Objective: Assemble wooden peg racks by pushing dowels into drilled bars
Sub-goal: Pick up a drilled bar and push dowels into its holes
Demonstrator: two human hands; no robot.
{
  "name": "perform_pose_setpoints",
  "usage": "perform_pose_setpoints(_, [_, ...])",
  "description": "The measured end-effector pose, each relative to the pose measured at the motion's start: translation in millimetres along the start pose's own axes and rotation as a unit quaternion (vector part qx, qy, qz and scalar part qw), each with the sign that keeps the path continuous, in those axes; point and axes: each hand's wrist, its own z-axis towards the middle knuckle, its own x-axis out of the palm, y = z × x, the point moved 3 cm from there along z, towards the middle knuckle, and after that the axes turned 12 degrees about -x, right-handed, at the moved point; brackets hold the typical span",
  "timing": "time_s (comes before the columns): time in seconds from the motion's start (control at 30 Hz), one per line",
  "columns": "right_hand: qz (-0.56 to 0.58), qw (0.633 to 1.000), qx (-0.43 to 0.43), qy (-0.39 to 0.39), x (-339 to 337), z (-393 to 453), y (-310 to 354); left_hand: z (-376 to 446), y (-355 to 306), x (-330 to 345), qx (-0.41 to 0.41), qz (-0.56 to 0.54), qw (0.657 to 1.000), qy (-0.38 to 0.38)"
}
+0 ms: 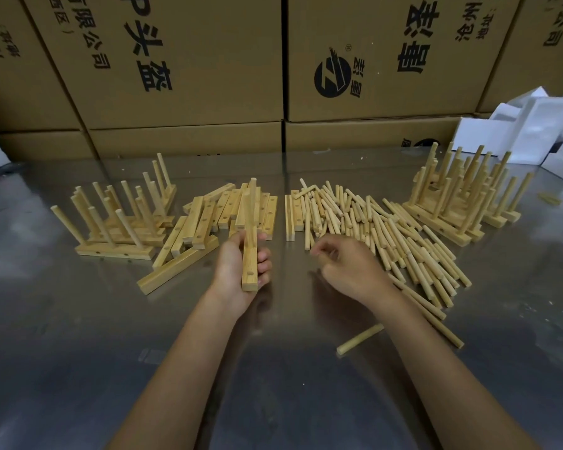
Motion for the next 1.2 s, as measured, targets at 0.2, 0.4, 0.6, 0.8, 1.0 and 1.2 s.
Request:
perform_pose_setpoints(0.2, [-0.104, 0.993, -0.043, 0.047, 3, -2, -1, -1, -2, -3, 0.002, 0.007, 1.000, -0.011])
perform_pose_setpoints(0.4, [-0.202, 0.978, -0.050, 0.022, 13, -1, -5, -1, -2, -3, -0.005, 0.009, 1.000, -0.018])
perform_pose_setpoints(0.6, [-0.196, 0.979, -0.010, -0.061, 9, 1, -9, -2, -2, -3, -0.010, 0.018, 0.999, -0.027])
perform_pose_setpoints(0.8, [-0.204, 0.974, 0.025, -0.096, 0, 0, -2, -4, 0, -2, -0.016, 0.042, 0.998, -0.040])
perform_pose_setpoints(1.0, [0.126, 0.975, 0.073, -0.168, -38, -1, 2, -4, 0, 0, -0.011, 0.047, 0.997, -0.053])
perform_pose_setpoints(1.2, [0.235, 0.968, -0.082, -0.042, -32, -12, 47, -6, 0, 4, -0.009, 0.039, 0.998, -0.051])
